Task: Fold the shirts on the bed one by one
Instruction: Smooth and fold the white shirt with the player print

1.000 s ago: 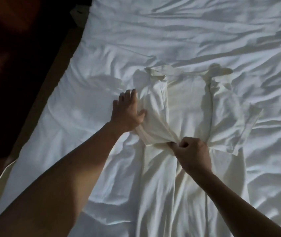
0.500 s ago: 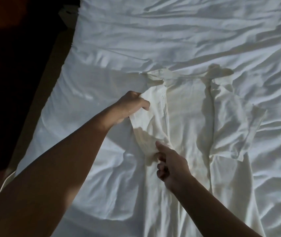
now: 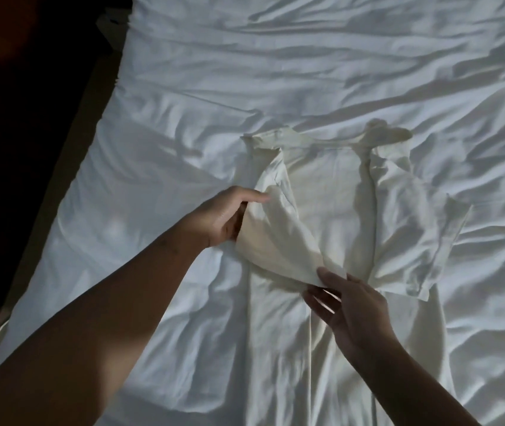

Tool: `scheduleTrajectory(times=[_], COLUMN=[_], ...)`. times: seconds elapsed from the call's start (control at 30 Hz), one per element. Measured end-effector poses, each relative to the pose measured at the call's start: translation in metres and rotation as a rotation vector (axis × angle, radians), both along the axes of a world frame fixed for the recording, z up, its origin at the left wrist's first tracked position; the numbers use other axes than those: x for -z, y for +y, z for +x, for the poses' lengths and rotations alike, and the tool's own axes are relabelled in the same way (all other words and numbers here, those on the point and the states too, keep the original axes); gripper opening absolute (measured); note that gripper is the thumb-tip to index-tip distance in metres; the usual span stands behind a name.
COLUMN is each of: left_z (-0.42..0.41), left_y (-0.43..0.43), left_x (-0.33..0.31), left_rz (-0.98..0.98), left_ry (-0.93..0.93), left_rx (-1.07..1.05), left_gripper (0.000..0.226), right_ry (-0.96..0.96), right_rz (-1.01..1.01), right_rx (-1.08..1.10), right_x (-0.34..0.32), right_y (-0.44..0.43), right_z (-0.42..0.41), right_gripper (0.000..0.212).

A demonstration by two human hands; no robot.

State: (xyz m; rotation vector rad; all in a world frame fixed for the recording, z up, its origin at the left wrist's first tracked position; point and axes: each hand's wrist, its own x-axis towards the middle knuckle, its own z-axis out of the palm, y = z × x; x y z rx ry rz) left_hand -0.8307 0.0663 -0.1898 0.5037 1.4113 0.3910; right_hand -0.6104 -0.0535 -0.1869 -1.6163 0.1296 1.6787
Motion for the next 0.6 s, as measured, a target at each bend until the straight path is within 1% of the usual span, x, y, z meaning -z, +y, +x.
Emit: scheduleTrajectory(times=[0.1,0.17,0.2,0.27,0.33,0.4,0.43,0.47,0.53,0.6], left_z=[0.007,0.011,0.013,0.015,0.014,0.013,0.013,0.012,0.011,0.01], left_y=[0.014,0.02,0.021,0.022,0.025,0.031,0.036,0.041,0.052,0.062], left_x=[0.004,0.007,0.006,0.004,0.003,0.002,0.001,0.0,0.002,0.005], left_rz=[0.096,0.115,0.09,0.017,-0.011,0.002,0.017,0.038,0.088,0.132], left_ry=[0.164,0.266,0.289,0.282,0.295,0.314,0.328,0.352,0.404,0.421], left_rx=[-0.016,0.048,0.096,0.191,0.247,0.227,0.202,0.175,0.128,0.089], left_gripper=[0.039,0.029,0.025,0.022,0.023,0.025,0.027,0.03,0.034,0.032], right_ry=[-0.189,-0.307,-0.375,-0.582,-0.882,-1.223,-1.36,-1.453,-1.505,-1.496], right_rz=[0.056,0.101,0.122,0.16,0.24,0.433,0.572,0.713,0.936,1.073], right_rx=[-0.079,-0.121,-0.156,-0.293,-0.478,-0.641,-0.724,-0.807,-0.991,-1.183], right_x=[0.004,0.006,0.009,0.015,0.021,0.025,0.027,0.029,0.035,0.042], right_y=[-0.001,0.0,-0.001,-0.003,-0.007,-0.013,-0.015,-0.016,-0.016,-0.012], right_z=[0.012,0.02,0.024,0.031,0.034,0.033,0.03,0.026,0.017,0.007], right_gripper=[0.04,0.039,0.038,0.038,0.039,0.041,0.041,0.039,0.038,0.042])
